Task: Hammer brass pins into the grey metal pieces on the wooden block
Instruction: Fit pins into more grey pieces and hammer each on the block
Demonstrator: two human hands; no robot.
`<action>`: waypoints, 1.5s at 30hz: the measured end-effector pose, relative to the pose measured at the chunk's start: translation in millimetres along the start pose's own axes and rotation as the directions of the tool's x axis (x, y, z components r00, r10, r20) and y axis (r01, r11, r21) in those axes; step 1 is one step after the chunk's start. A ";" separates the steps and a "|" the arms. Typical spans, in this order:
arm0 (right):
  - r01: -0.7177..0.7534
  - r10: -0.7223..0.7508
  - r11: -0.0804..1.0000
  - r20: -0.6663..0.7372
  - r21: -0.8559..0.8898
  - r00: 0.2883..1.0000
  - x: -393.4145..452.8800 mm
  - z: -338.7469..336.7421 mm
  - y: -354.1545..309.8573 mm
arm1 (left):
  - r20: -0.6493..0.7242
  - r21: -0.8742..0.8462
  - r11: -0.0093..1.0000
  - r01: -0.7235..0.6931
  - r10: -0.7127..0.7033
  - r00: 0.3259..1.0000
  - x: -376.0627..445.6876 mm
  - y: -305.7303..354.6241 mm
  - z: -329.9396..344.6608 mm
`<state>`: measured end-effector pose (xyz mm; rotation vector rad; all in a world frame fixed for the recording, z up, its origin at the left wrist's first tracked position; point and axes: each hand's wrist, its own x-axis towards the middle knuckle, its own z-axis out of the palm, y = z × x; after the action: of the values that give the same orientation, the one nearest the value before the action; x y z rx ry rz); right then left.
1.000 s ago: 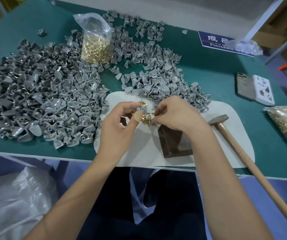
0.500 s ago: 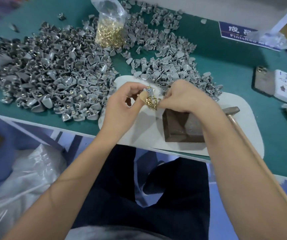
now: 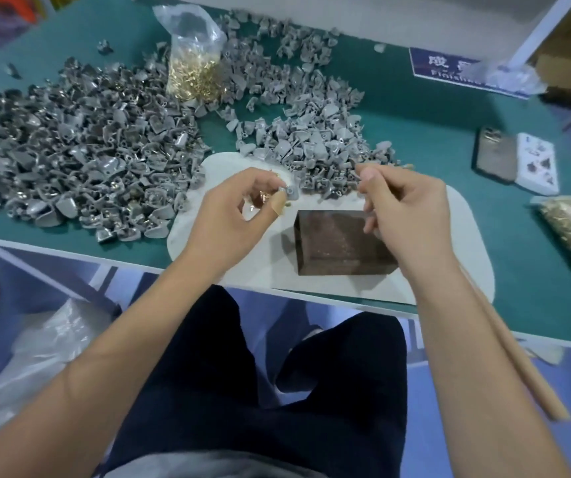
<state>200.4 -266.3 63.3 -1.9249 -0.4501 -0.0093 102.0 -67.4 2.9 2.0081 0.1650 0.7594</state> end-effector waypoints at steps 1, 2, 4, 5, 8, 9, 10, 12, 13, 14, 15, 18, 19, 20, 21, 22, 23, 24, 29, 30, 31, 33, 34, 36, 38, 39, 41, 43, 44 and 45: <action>-0.021 0.022 0.999 -0.026 0.034 0.999 -4.7 -1.3 2.9 | 0.034 0.008 0.999 -0.048 0.048 0.998 -1.5 2.3 3.9; -0.047 0.050 0.996 -0.036 0.080 0.998 -8.7 -1.9 5.3 | 0.073 0.019 0.994 -0.105 0.103 0.992 -2.8 5.6 8.4; -0.106 0.113 0.978 -0.028 0.182 0.993 -15.2 -3.4 8.4 | 0.134 0.063 0.977 -0.203 0.193 0.972 -5.7 12.0 18.5; -0.120 0.126 0.969 -0.016 0.216 0.992 -18.2 -4.8 9.1 | 0.144 0.085 0.969 -0.233 0.219 0.965 -7.0 14.7 22.6; -0.087 0.077 0.962 0.050 0.257 0.996 -27.9 -10.6 7.5 | 0.152 0.117 0.953 -0.281 0.262 0.953 -8.8 19.8 30.0; -0.071 0.055 0.967 0.069 0.246 0.996 -30.5 -12.2 6.9 | 0.171 0.127 0.949 -0.289 0.267 0.949 -8.4 19.7 31.2; -0.055 0.037 0.974 0.083 0.220 0.996 -32.4 -12.8 6.7 | 0.185 0.132 0.948 -0.290 0.264 0.947 -7.5 18.7 31.8; -0.024 0.011 0.991 0.093 0.133 0.996 -34.0 -12.2 7.0 | 0.189 0.119 0.960 -0.255 0.230 0.955 -5.4 15.2 31.7; -0.011 0.002 0.996 0.098 0.090 0.995 -34.4 -11.5 6.6 | 0.184 0.098 0.969 -0.224 0.204 0.962 -4.9 13.9 31.1; -0.002 -0.004 0.998 0.106 0.063 0.994 -34.9 -10.1 6.0 | 0.180 0.069 0.978 -0.195 0.180 0.967 -4.9 13.1 30.4; 0.006 -0.013 0.998 0.115 0.057 0.993 -35.3 -9.0 4.9 | 0.177 0.034 0.985 -0.172 0.163 0.971 -5.1 12.5 29.2; 0.047 -0.055 0.997 0.134 0.065 0.989 -35.4 -6.1 4.1 | 0.192 -0.021 0.991 -0.131 0.133 0.972 -5.9 13.2 26.8; 0.074 -0.079 0.996 0.138 0.040 0.987 -34.9 -5.5 4.7 | 0.201 -0.028 0.992 -0.120 0.123 0.972 -5.7 13.6 26.6; 0.086 -0.088 0.996 0.144 0.020 0.986 -34.8 -4.6 5.2 | 0.209 -0.036 0.994 -0.107 0.112 0.971 -5.3 13.8 26.3; 0.077 -0.079 0.997 0.151 0.018 0.985 -34.8 -4.0 6.1 | 0.215 -0.044 0.995 -0.093 0.101 0.972 -5.0 14.0 26.1; 0.053 -0.058 0.998 0.157 0.033 0.986 -35.1 -3.6 6.8 | 0.217 -0.048 0.995 -0.083 0.091 0.972 -4.7 14.2 25.9; 0.027 -0.035 0.998 0.160 0.052 0.986 -35.1 -4.0 7.5 | 0.219 -0.049 0.996 -0.075 0.084 0.972 -4.5 14.5 25.7; 0.004 -0.014 0.998 0.162 0.062 0.987 -35.0 -4.0 8.3 | 0.220 -0.048 0.996 -0.069 0.078 0.972 -4.3 14.6 25.7; 0.083 -0.072 0.995 0.165 -0.061 0.984 -32.5 -3.7 8.7 | 0.206 -0.096 0.995 -0.011 0.031 0.978 -3.9 13.3 26.4; 0.113 -0.096 0.989 0.160 -0.098 0.982 -32.7 -3.2 8.0 | 0.214 -0.109 0.994 -0.002 0.025 0.976 -3.6 12.6 26.3; 0.128 -0.108 0.984 0.155 -0.128 0.982 -33.1 -2.5 7.5 | 0.226 -0.120 0.993 0.008 0.019 0.974 -3.4 12.1 26.0; 0.120 -0.096 0.979 0.149 -0.164 0.984 -34.8 -0.6 7.2 | 0.246 -0.142 0.989 0.030 0.006 0.969 -3.0 11.2 25.4; 0.115 -0.089 0.976 0.146 -0.185 0.985 -35.7 1.0 7.6 | 0.252 -0.148 0.988 0.038 0.000 0.968 -2.7 10.6 25.3; 0.106 -0.075 0.966 0.138 -0.235 0.988 -36.9 4.0 8.0 | 0.257 -0.149 0.988 0.049 -0.009 0.966 -2.6 9.8 25.4; 0.095 -0.061 0.960 0.133 -0.265 0.989 -36.6 5.2 7.1 | 0.261 -0.151 0.987 0.052 -0.011 0.965 -2.5 9.5 25.9; 0.092 -0.056 0.958 0.135 -0.273 0.989 -36.3 5.2 6.2 | 0.262 -0.154 0.987 0.055 -0.013 0.965 -2.4 9.7 26.2; 0.087 -0.049 0.956 0.142 -0.278 0.989 -36.1 4.7 4.6 | 0.260 -0.161 0.985 0.060 -0.016 0.965 -2.7 10.1 26.2; 0.077 -0.039 0.960 0.142 -0.269 0.989 -36.4 4.2 3.2 | 0.260 -0.163 0.985 0.058 -0.014 0.966 -3.2 10.1 25.8; 0.073 -0.037 0.962 0.140 -0.263 0.989 -36.9 4.0 2.6 | 0.261 -0.161 0.985 0.055 -0.011 0.965 -3.3 10.0 25.6; 0.073 -0.038 0.963 0.138 -0.258 0.990 -37.9 3.6 2.1 | 0.261 -0.158 0.986 0.053 -0.010 0.965 -3.4 9.9 25.3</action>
<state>165.2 -275.3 51.9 -2.1809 -0.6172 0.0228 112.0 -92.7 0.5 1.9218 -0.0189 0.4670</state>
